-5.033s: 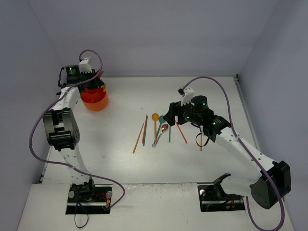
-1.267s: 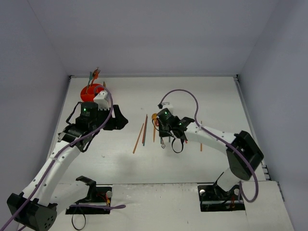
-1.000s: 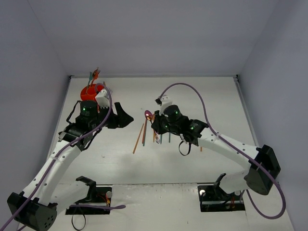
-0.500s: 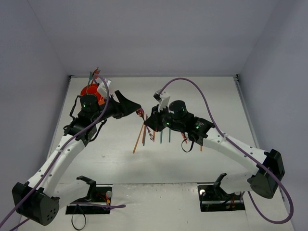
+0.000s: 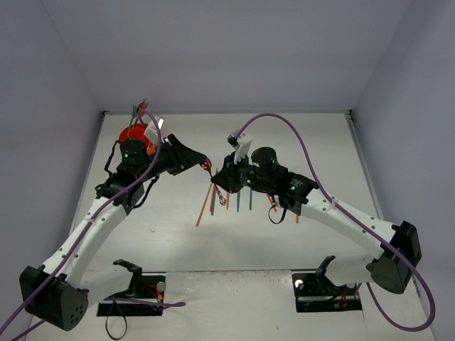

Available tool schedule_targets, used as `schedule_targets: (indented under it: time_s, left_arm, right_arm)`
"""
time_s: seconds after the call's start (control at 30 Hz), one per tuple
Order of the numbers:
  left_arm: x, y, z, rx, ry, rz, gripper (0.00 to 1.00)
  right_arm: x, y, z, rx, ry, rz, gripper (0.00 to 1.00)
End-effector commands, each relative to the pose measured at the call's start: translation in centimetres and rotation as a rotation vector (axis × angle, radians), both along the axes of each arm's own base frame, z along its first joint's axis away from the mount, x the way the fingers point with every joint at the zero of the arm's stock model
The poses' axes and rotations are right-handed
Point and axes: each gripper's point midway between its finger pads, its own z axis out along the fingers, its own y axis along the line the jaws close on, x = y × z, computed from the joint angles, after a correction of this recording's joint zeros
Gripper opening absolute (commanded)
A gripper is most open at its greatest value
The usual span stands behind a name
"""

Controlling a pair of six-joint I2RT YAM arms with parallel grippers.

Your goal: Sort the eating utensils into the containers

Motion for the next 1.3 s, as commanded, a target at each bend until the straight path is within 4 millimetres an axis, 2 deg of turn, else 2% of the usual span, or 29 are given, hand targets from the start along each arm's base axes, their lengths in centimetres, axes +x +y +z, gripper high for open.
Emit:
schedule_targets:
  time_s: [0.0, 0.23, 0.33, 0.43, 0.53, 0.83, 0.93, 1.03, 1.27]
  left_arm:
    - [-0.2, -0.5, 2.6, -0.054, -0.085, -0.027, 0.27]
    - [-0.3, -0.6, 2.2, -0.058, -0.066, -0.036, 0.25]
    - [-0.3, -0.6, 2.3, -0.061, -0.068, -0.035, 0.17]
    - [-0.2, -0.6, 2.4, -0.063, -0.072, -0.03, 0.04]
    - [-0.1, -0.5, 2.6, -0.067, -0.083, -0.023, 0.0]
    - [1.4, 0.0, 3.6, -0.062, -0.143, 0.029, 0.0]
    - [2.8, 0.6, 3.8, -0.042, -0.158, 0.052, 0.0]
    - [4.7, 2.5, 4.0, 0.027, -0.184, 0.102, 0.0]
    - [10.8, 10.3, 4.4, 0.413, -0.313, 0.279, 0.0]
  right_arm:
    - [0.1, 1.0, 6.0, 0.147, -0.118, 0.025, 0.0]
    - [0.2, 1.2, 6.3, 0.156, -0.127, 0.028, 0.0]
    - [0.4, 1.3, 6.3, 0.159, -0.128, 0.029, 0.0]
    - [0.5, 1.4, 6.0, 0.154, -0.124, 0.03, 0.0]
    - [0.5, 1.6, 5.7, 0.151, -0.118, 0.032, 0.01]
    - [1.0, 1.0, 4.8, 0.136, -0.107, 0.001, 0.53]
    - [1.0, 0.3, 4.1, 0.126, -0.096, -0.011, 0.6]
    - [1.2, -0.8, 3.1, 0.113, -0.08, -0.035, 0.65]
    - [0.6, -3.3, 1.0, 0.058, -0.05, -0.064, 0.69]
